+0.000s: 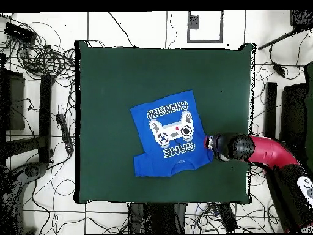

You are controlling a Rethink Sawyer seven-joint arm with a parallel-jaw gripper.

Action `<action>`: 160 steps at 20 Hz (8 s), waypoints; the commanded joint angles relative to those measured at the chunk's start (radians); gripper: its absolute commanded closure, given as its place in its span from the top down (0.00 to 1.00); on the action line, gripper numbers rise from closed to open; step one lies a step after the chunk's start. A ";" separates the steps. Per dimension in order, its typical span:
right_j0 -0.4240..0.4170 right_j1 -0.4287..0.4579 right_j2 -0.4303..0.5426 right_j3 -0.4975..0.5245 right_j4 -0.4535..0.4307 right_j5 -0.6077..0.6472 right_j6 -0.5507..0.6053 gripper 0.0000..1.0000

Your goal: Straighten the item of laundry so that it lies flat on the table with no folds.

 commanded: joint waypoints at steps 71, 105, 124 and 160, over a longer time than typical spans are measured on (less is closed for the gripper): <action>0.102 -0.168 -0.003 0.108 0.045 -0.001 -0.126 1.00; 0.319 -0.132 -0.223 0.359 0.217 -0.394 0.040 1.00; 0.376 -0.102 -0.309 0.463 0.267 -0.578 0.026 1.00; 0.434 0.043 -0.361 0.441 0.360 -0.729 -0.044 1.00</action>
